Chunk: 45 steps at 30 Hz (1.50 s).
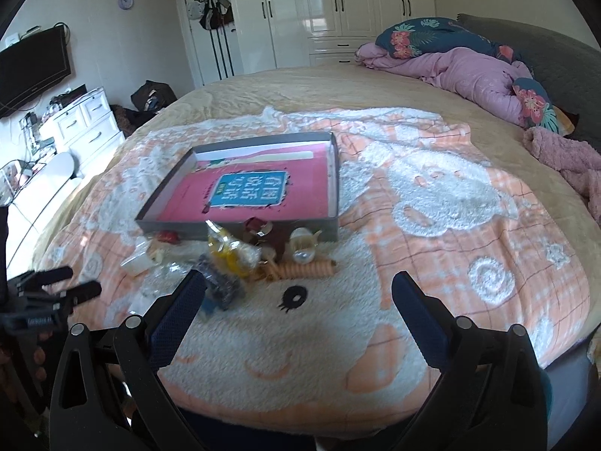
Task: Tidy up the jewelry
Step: 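Reach the left tool to the clear earring card while right tool approaches the bead bottle, then place the earring card in the tray with left tool while right tool carries the bottle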
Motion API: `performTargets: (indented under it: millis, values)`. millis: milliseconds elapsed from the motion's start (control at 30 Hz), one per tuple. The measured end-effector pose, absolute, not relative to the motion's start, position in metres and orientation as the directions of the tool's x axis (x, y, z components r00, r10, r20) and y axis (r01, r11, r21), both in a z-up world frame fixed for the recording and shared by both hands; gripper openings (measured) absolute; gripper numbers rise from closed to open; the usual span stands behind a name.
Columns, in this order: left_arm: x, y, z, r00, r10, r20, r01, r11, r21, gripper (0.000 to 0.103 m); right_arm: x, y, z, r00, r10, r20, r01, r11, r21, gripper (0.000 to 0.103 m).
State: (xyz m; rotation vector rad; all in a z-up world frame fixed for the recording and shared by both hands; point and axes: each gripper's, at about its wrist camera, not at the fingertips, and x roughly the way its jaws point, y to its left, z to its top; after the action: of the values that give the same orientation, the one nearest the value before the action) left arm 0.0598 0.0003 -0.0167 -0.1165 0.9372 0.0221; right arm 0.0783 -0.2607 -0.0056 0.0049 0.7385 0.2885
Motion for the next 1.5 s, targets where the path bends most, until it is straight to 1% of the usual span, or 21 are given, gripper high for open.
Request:
performTargets:
  millis: [200,400,667,867,900,933,967,1000,1067,1100,1133,1167,1200,1233,1333,1500]
  values:
    - [0.074,-0.021,-0.043,0.522,-0.083,-0.849,-0.013,0.994,-0.106,0.094,0.106,-0.273,-0.014,0.692,0.243,-0.68,-0.222,0.968,0.12,0.099]
    - [0.089,-0.027,-0.064,0.472,-0.086,-0.878,-0.013,0.994,-0.104,0.094,0.13,-0.274,-0.03,0.658,0.238,-0.715,-0.212,0.969,0.128,0.099]
    - [0.102,-0.025,-0.075,0.482,-0.076,-0.873,-0.023,0.995,-0.1,0.094,0.157,-0.264,-0.065,0.592,0.244,-0.768,-0.228,0.965,0.131,0.099]
    - [0.107,-0.026,-0.078,0.496,-0.074,-0.865,-0.003,0.996,-0.087,0.093,0.172,-0.261,-0.082,0.586,0.23,-0.777,-0.25,0.963,0.097,0.099]
    - [0.107,-0.027,-0.077,0.498,-0.074,-0.864,0.0,0.996,-0.085,0.09,0.174,-0.26,-0.083,0.588,0.234,-0.774,-0.258,0.961,0.095,0.095]
    - [0.106,-0.028,-0.077,0.501,-0.078,-0.862,0.01,0.996,-0.084,0.085,0.175,-0.258,-0.084,0.591,0.236,-0.771,-0.269,0.959,0.087,0.087]
    - [0.105,-0.029,-0.077,0.505,-0.078,-0.86,0.017,0.997,-0.08,0.083,0.178,-0.257,-0.086,0.587,0.236,-0.774,-0.278,0.957,0.081,0.083]
    - [0.105,-0.03,-0.076,0.507,-0.08,-0.858,0.024,0.997,-0.079,0.08,0.181,-0.255,-0.088,0.579,0.245,-0.778,-0.287,0.954,0.087,0.076]
    - [0.105,-0.031,-0.075,0.508,-0.092,-0.856,0.034,0.996,-0.087,0.073,0.187,-0.251,-0.092,0.559,0.266,-0.786,-0.309,0.946,0.101,0.068]
    - [0.104,-0.032,-0.075,0.511,-0.094,-0.854,0.039,0.995,-0.087,0.066,0.188,-0.249,-0.093,0.553,0.272,-0.788,-0.323,0.941,0.099,0.06]
    - [0.104,-0.033,-0.074,0.515,-0.097,-0.852,0.045,0.995,-0.086,0.065,0.189,-0.246,-0.095,0.548,0.284,-0.787,-0.342,0.935,0.099,0.052]
    - [0.103,-0.033,-0.074,0.515,-0.1,-0.851,0.046,0.995,-0.089,0.065,0.19,-0.243,-0.096,0.542,0.297,-0.786,-0.359,0.928,0.103,0.047]
    - [0.103,-0.033,-0.073,0.516,-0.104,-0.85,0.047,0.995,-0.093,0.064,0.189,-0.241,-0.096,0.537,0.309,-0.785,-0.373,0.922,0.109,0.038]
    - [0.103,-0.032,-0.073,0.519,-0.108,-0.848,0.048,0.994,-0.097,0.063,0.189,-0.239,-0.096,0.536,0.323,-0.78,-0.386,0.915,0.114,0.033]
    - [0.103,-0.029,-0.069,0.528,-0.126,-0.84,0.048,0.992,-0.119,0.06,0.185,-0.24,-0.09,0.555,0.338,-0.76,-0.399,0.91,0.113,0.033]
    - [0.098,-0.027,-0.055,0.553,-0.137,-0.822,0.055,0.99,-0.128,0.057,0.174,-0.256,-0.072,0.609,0.352,-0.711,-0.384,0.915,0.124,0.033]
